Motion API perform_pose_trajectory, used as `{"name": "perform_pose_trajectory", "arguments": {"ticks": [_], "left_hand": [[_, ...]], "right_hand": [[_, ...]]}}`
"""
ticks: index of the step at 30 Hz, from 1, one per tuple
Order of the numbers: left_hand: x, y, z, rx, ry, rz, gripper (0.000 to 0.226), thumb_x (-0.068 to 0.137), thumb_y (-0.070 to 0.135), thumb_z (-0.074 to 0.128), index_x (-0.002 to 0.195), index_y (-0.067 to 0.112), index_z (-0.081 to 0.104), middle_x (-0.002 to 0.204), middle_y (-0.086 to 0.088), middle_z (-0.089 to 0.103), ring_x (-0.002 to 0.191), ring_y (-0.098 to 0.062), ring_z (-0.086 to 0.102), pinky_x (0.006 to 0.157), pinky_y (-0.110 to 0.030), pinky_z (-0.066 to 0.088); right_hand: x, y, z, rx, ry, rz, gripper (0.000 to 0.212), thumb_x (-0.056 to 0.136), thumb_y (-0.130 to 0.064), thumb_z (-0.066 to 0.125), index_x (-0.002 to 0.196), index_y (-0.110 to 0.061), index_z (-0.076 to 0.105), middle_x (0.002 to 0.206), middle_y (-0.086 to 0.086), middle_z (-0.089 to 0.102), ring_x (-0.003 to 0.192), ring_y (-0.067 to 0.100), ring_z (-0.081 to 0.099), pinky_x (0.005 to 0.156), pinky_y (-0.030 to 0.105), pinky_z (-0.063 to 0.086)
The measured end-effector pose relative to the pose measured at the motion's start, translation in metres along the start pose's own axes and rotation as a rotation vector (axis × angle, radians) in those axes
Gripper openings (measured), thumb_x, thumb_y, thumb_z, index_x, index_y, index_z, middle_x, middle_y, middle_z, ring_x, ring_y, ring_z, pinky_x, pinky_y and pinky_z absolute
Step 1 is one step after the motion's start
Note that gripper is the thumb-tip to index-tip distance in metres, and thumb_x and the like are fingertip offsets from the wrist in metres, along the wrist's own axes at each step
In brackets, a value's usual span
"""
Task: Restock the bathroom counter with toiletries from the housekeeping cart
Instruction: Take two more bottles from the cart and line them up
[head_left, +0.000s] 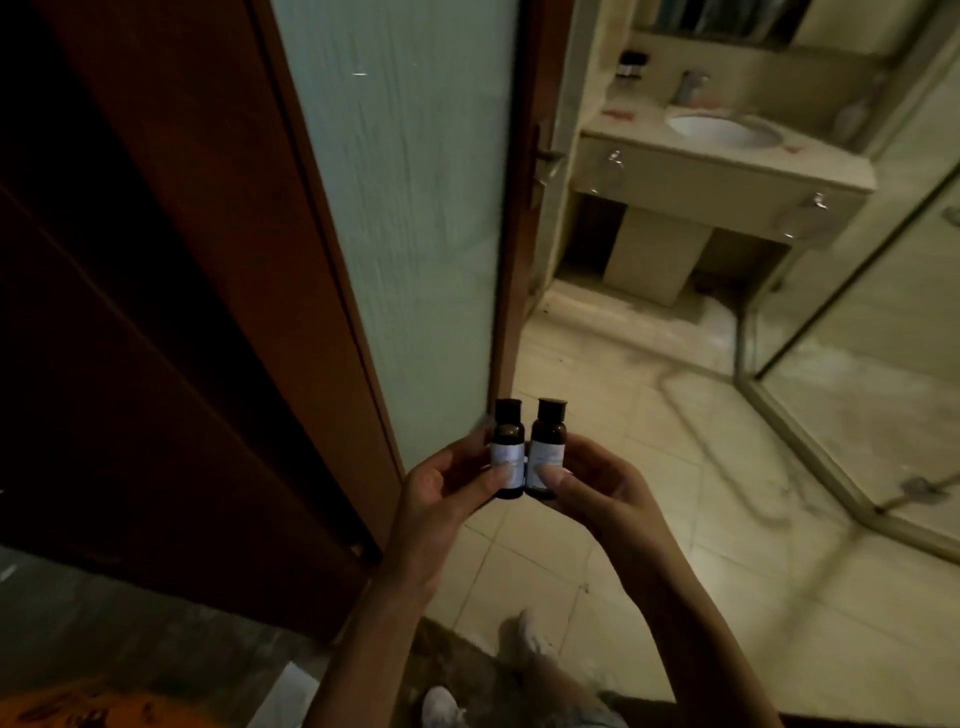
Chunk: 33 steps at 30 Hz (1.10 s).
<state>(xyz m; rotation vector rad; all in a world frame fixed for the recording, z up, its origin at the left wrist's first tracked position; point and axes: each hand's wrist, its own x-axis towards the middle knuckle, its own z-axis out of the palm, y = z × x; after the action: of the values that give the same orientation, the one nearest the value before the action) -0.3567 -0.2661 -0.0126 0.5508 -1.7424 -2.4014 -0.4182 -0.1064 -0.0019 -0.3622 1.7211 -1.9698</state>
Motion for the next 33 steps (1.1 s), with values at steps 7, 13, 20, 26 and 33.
{"name": "perform_pose_trajectory", "arguments": {"ticks": [7,13,20,26,33], "left_hand": [[0.034,0.018,0.04,0.085,-0.131,0.187,0.037,0.08,0.005,0.069,0.112,0.025,0.067,0.105,0.007,0.073,0.104,-0.009,0.066,0.082,-0.022,0.055],[0.069,0.047,0.076,0.002,-0.169,0.315,0.041,0.079,0.003,0.066,0.119,0.011,0.064,0.109,-0.004,0.072,0.107,-0.02,0.067,0.081,-0.025,0.054],[0.11,0.046,0.122,0.006,-0.153,0.272,0.042,0.076,0.007,0.068,0.118,0.011,0.065,0.107,-0.004,0.073,0.103,-0.019,0.068,0.078,-0.022,0.055],[0.156,0.021,0.184,-0.004,-0.295,0.158,0.042,0.076,0.008,0.069,0.117,0.015,0.065,0.108,-0.006,0.073,0.105,-0.022,0.068,0.084,-0.029,0.056],[0.206,-0.001,0.239,0.104,-0.492,0.099,0.046,0.077,0.014,0.068,0.122,0.015,0.061,0.112,-0.004,0.071,0.107,-0.018,0.066,0.083,-0.027,0.055]], "right_hand": [[0.009,-0.032,-0.029,-0.04,0.119,-0.156,0.04,0.086,-0.012,0.066,0.126,-0.007,0.059,0.115,0.007,0.07,0.105,0.025,0.068,0.082,0.028,0.055],[0.044,-0.07,-0.06,-0.053,0.086,-0.246,0.041,0.083,-0.01,0.061,0.124,-0.011,0.059,0.113,0.005,0.071,0.103,0.023,0.068,0.08,0.026,0.055],[0.071,-0.082,-0.114,-0.106,0.073,-0.253,0.043,0.082,-0.013,0.07,0.124,-0.008,0.06,0.112,0.005,0.072,0.099,0.021,0.07,0.077,0.025,0.055],[0.076,-0.076,-0.181,-0.106,0.235,-0.224,0.045,0.085,-0.013,0.068,0.128,-0.008,0.057,0.114,0.006,0.071,0.101,0.023,0.069,0.081,0.029,0.056],[0.086,-0.069,-0.238,-0.088,0.424,-0.216,0.045,0.083,-0.016,0.067,0.126,-0.01,0.059,0.115,0.004,0.07,0.101,0.022,0.069,0.085,0.031,0.056]]}}
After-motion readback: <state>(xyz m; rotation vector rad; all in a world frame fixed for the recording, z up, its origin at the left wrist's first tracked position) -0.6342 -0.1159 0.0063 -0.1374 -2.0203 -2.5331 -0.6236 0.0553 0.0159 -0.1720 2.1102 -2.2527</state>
